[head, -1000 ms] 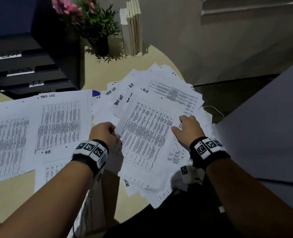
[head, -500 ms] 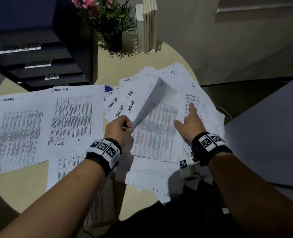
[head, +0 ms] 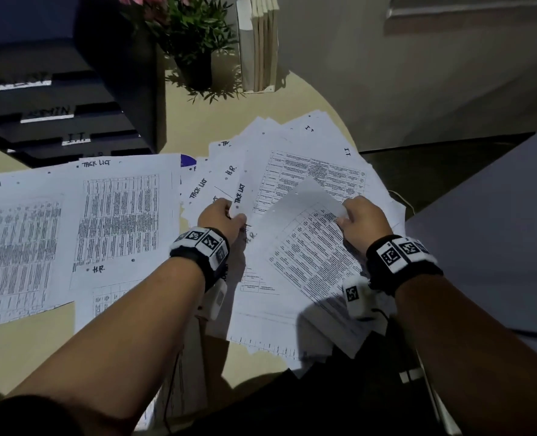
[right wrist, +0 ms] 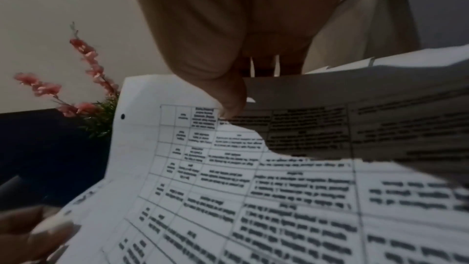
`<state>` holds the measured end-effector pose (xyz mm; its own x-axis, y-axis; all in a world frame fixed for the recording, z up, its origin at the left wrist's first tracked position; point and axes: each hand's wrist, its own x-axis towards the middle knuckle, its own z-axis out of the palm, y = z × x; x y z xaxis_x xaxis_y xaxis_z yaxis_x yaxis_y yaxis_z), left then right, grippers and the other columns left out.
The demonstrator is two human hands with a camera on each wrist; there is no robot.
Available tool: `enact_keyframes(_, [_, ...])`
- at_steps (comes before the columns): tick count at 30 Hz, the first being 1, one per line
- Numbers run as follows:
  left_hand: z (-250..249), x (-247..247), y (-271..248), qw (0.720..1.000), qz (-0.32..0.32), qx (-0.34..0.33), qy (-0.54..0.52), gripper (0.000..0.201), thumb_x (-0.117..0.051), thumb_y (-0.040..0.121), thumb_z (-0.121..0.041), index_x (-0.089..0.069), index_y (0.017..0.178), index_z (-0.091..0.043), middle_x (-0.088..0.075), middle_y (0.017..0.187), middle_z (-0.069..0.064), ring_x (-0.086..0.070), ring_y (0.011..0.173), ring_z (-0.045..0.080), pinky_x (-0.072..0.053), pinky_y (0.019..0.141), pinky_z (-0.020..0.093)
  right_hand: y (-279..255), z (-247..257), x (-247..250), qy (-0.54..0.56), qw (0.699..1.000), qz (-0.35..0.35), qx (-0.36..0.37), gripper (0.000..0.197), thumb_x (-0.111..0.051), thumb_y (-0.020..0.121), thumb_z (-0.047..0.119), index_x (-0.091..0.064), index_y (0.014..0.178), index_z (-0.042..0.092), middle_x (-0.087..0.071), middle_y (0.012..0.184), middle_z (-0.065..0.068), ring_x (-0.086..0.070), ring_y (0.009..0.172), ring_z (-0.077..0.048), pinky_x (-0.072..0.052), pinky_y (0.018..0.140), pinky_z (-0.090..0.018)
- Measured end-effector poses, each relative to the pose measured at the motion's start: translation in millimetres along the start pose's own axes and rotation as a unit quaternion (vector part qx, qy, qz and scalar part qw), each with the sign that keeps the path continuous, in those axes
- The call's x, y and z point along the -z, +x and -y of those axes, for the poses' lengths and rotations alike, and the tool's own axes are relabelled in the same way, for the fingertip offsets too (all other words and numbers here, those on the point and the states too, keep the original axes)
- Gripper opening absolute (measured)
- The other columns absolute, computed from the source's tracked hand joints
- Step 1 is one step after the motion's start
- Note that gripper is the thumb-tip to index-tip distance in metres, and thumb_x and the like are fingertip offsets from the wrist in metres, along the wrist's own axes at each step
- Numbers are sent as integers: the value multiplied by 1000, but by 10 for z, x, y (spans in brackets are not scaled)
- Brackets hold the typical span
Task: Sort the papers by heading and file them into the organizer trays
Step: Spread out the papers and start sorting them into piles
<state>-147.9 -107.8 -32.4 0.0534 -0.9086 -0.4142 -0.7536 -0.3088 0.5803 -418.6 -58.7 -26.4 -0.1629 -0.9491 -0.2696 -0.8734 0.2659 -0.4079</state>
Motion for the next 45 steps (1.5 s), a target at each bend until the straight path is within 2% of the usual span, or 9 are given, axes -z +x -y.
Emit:
enact_keyframes(4, [45,69,-9,992,-72,-67,-77,6,-56,89,-4,-52,86,-8,-56,76,5,-47,71,21,-35,58,26,66,53,74,4,997,-32,64,10,-62,92,11,-65,90,1,-56,119,-14,-51,110,-33,-42,86,-35])
enact_keyframes(8, [249,354,2,986,-8,-154,-69,27,-51,67,5,-53,79,-19,-53,67,-2,-40,65,17,-35,64,24,193,161,164,13,992,-55,116,13,-66,91,14,-65,89,1,-31,156,-12,-24,143,-31,-26,114,-41])
enact_keyframes(14, [273,378,256,993,-49,-63,-90,15,-57,92,-4,-63,95,-17,-64,79,-1,-61,74,21,-51,72,26,247,202,86,100,994,-6,41,14,-60,94,19,-62,101,7,-62,98,-9,-59,98,-32,-40,75,-30])
enact_keyframes(20, [113,207,402,991,-45,86,93,27,-53,93,-21,-64,115,-9,-61,120,17,-60,106,39,-51,90,41,223,93,-25,199,974,-46,-102,53,-54,98,7,-36,147,16,-52,142,-14,-48,131,-30,-36,103,-29])
enact_keyframes(26, [10,208,349,997,-14,-48,61,11,-55,90,-2,-60,94,-11,-58,95,17,-57,96,35,-38,74,31,338,-16,-46,73,994,-73,-21,19,-55,94,8,-64,108,-2,-55,118,-21,-52,110,-40,-43,96,-43])
enact_keyframes(33, [274,513,406,988,89,-120,-25,37,-52,77,19,-68,75,-14,-60,67,0,-51,64,12,-42,65,25,375,-2,55,183,982,0,51,11,-60,94,7,-54,88,14,-30,156,-6,-36,139,-20,-32,113,-35])
enact_keyframes(37, [119,524,389,978,141,-153,-10,33,-54,84,17,-67,81,-14,-59,63,-4,-51,65,10,-42,60,15,314,105,87,165,985,31,45,7,-58,96,15,-54,91,19,-59,98,-4,-57,94,-26,-41,76,-29])
enact_keyframes(39, [49,475,385,972,145,-183,-6,37,-59,86,11,-67,79,-25,-64,74,5,-54,72,15,-48,67,26,248,126,61,217,976,27,20,7,-57,97,16,-56,92,22,-59,84,2,-55,81,-21,-41,69,-29])
enact_keyframes(45, [-90,259,259,976,103,-130,-140,27,-64,92,-4,-69,80,-28,-67,76,2,-54,58,15,-46,56,24,88,135,-4,300,952,63,-20,61,-57,96,8,-35,144,38,-50,135,4,-44,128,-9,-34,104,-27])
